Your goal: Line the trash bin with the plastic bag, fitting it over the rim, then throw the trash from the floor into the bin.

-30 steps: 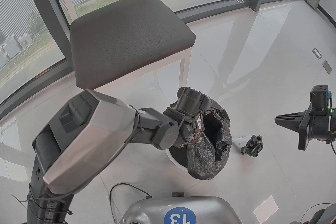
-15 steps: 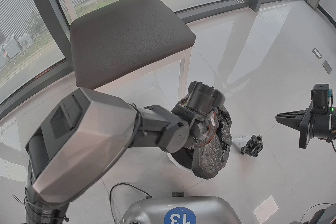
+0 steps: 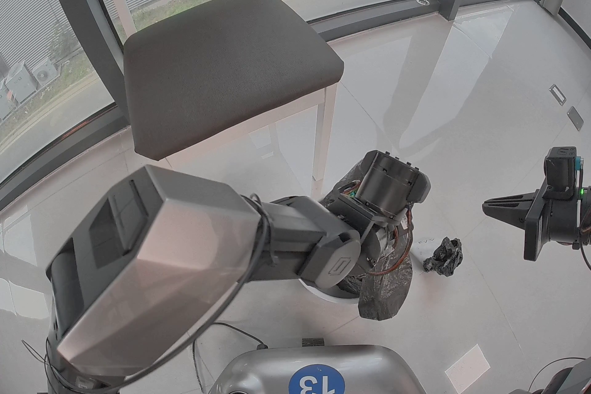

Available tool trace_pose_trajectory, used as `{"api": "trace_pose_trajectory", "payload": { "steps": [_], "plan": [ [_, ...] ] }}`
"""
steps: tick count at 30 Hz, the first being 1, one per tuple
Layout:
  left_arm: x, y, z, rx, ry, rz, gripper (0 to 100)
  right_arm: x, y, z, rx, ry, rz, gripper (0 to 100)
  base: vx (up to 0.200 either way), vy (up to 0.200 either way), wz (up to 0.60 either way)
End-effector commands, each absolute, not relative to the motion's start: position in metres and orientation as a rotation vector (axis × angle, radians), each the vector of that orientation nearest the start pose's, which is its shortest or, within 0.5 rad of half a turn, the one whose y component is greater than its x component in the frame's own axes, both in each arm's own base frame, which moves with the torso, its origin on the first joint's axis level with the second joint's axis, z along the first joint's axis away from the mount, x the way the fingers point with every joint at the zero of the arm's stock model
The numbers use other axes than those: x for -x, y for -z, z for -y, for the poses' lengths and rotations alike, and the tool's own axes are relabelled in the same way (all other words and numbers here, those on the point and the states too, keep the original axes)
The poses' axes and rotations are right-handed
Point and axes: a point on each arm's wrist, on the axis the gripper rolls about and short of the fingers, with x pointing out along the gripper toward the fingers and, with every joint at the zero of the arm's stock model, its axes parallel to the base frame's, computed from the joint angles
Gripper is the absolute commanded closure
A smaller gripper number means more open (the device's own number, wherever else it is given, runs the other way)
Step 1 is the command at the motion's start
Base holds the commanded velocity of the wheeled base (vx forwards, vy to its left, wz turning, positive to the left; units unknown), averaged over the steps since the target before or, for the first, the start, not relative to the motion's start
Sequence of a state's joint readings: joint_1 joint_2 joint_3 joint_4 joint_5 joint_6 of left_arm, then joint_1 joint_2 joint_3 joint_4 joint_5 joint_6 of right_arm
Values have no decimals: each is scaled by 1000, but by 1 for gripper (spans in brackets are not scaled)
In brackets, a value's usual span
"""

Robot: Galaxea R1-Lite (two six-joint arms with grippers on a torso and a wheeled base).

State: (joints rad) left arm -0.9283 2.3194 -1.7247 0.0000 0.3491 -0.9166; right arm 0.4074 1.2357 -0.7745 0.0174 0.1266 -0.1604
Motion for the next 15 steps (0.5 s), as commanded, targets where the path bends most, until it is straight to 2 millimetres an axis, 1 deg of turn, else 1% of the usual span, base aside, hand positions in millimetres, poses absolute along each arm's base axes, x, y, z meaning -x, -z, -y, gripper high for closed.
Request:
{"api": "trace_pose_trajectory", "payload": {
  "steps": [1, 6, 8, 11, 13, 14, 15],
  "plan": [
    [-296, -107, 378, 505, 262, -717, 100, -166, -226, -75, 224, -566, -438, 100, 0, 0, 0],
    [-311, -88, 372, 537, 201, -735, 100, -166, -226, -76, 224, -569, -434, 100, 0, 0, 0],
    [-316, -84, 370, 556, 193, -735, 100, -166, -228, -76, 225, -569, -429, 100, 0, 0, 0],
    [-326, -71, 368, 569, 176, -728, 100, -167, -228, -76, 232, -574, -425, 100, 0, 0, 0],
    [-333, -64, 365, 581, 165, -719, 100, -167, -228, -77, 235, -575, -427, 100, 0, 0, 0],
    [-333, -64, 365, 581, 165, -719, 100, -167, -228, -77, 235, -575, -427, 100, 0, 0, 0],
    [-340, -60, 362, 593, 156, -707, 100, -167, -227, -77, 238, -576, -428, 100, 0, 0, 0]
  ]
}}
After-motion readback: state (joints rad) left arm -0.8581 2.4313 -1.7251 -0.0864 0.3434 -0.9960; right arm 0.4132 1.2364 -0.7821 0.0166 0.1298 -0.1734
